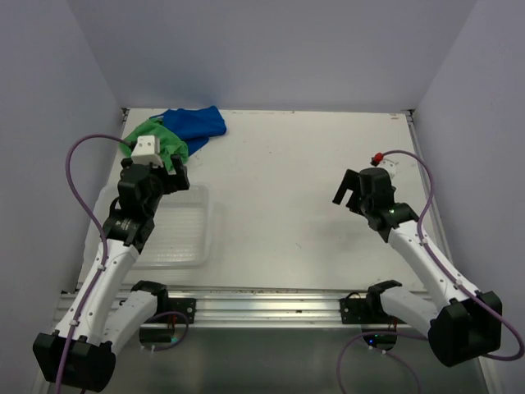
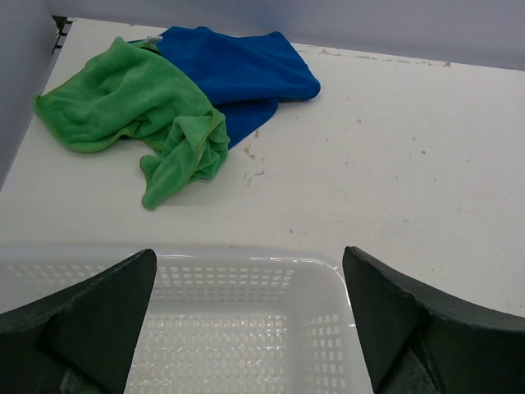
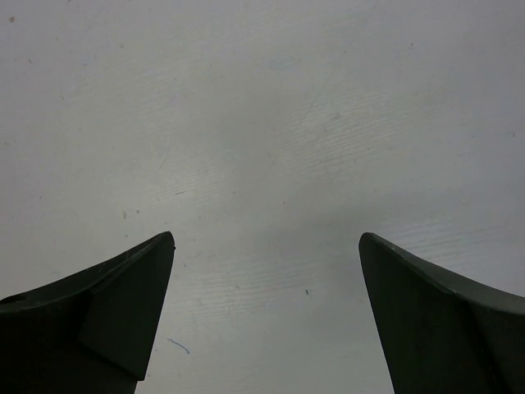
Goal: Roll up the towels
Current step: Grab a towel with the left arm
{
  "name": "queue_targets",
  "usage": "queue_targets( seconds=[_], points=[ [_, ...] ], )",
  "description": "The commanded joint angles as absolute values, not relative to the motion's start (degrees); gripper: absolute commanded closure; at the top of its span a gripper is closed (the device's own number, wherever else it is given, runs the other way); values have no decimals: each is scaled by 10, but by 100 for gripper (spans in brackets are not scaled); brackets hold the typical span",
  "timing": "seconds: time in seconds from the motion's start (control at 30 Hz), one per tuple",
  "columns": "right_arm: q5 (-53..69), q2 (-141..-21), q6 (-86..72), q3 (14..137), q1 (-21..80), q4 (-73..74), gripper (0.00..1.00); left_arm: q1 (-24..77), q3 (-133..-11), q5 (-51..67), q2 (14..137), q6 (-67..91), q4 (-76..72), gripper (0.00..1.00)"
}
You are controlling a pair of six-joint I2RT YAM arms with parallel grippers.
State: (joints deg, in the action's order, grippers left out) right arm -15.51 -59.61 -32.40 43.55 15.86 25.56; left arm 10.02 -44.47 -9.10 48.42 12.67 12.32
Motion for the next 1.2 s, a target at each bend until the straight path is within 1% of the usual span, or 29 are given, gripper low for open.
queue_targets(
  seconds=[0.0, 0.17, 0.27, 0.4, 0.5, 0.6, 0.67, 0.73, 0.77, 0.8, 0.9, 0.97, 1.17],
  points=[
    [-167, -571, -336, 425, 161, 224, 1, 97, -451, -105, 484, 120, 117, 0],
    [-168, -567, -332, 425, 161, 230, 1, 97, -453, -131, 492, 112, 117, 0],
    [-161, -552, -321, 411, 161, 210, 1, 97, -466, -158, 516, 108, 120, 0],
    [-146, -538, -312, 401, 161, 195, 1, 97, -510, -174, 550, 112, 127, 0],
    [-131, -535, -309, 389, 161, 182, 1, 95, -565, -185, 601, 107, 141, 0],
    [-91, -543, -307, 367, 160, 154, 1, 95, -627, -200, 673, 95, 151, 0],
    [-56, -555, -308, 360, 161, 141, 1, 94, -685, -208, 736, 95, 170, 0],
    [-40, -565, -311, 363, 160, 142, 1, 91, -718, -205, 798, 92, 171, 0],
    [-26, -569, -311, 367, 161, 144, 1, 90, -739, -206, 822, 94, 195, 0],
    [-20, -574, -310, 371, 161, 147, 1, 86, -786, -207, 847, 96, 207, 0],
    [-13, -575, -314, 373, 161, 149, 1, 78, -848, -207, 947, 94, 227, 0],
    [-11, -575, -314, 370, 161, 147, 1, 72, -889, -193, 982, 100, 248, 1],
    [-4, -576, -319, 369, 160, 146, 1, 55, -888, -182, 1056, 115, 235, 0]
  ],
)
